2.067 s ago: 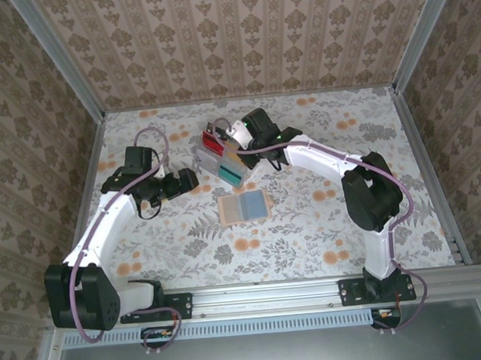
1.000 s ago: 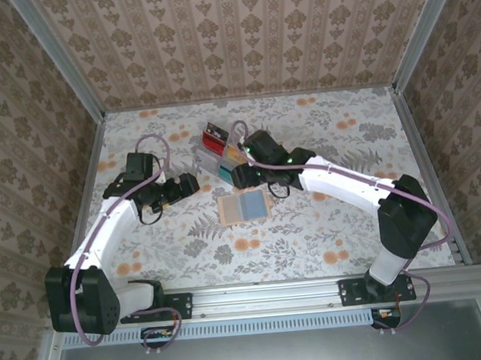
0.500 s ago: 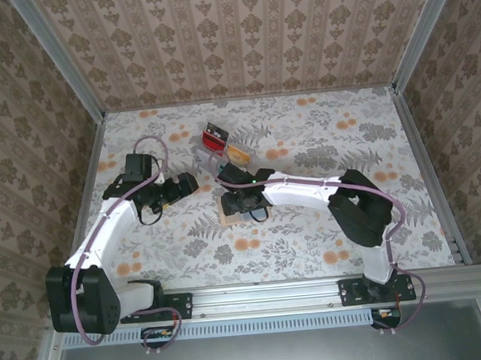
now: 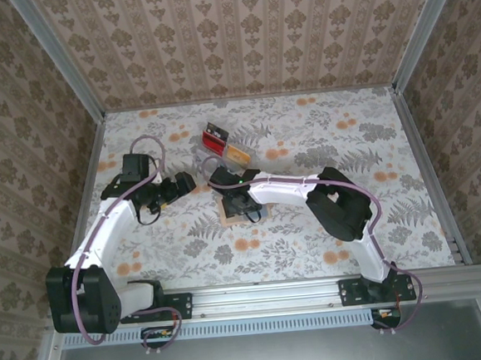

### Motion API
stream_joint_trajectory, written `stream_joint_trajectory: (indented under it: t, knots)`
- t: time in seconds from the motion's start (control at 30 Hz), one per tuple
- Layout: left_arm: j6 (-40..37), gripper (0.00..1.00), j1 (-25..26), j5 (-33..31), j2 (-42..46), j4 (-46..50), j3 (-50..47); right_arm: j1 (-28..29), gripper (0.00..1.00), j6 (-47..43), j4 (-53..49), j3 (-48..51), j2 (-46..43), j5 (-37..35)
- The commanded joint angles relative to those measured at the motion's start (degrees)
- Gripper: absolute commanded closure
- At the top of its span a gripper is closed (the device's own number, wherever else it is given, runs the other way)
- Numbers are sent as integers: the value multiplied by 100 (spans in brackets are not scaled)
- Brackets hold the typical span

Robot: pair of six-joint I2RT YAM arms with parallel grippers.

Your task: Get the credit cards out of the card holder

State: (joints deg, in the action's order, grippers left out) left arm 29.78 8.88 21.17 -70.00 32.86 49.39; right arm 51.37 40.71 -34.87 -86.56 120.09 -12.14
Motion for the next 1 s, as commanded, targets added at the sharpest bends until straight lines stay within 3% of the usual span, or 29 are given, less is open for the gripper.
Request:
stream_joint_trajectory:
  t: [0.0, 0.27, 0.37, 0.57, 0.7, 0.87, 0.97]
  knots:
    - [47, 0, -63, 17, 83, -13, -26, 9, 40, 75, -351, -10, 255, -198]
    - [44, 0, -93, 19, 101, 14, 9, -44, 63, 205, -194, 301, 160, -132]
    - [102, 0, -107, -7, 101, -64, 82, -81, 64, 159, 4, 350, -42, -73]
    - [259, 0, -119, -348, 140, -316, 368, -65, 41, -193, 590, 294, -1080, -191]
    - [210, 0, -159, -919, 251, -384, 590, -76, 31, -505, 955, 486, -1941, -623]
    - [93, 0, -307, -2069, 634, -659, 584, -184, 22, -1417, 1311, 1050, -3034, -1889]
    - [-4, 0, -401, -2851, 898, -956, 397, -419, 4, -1873, 1379, 1436, -3551, -2847]
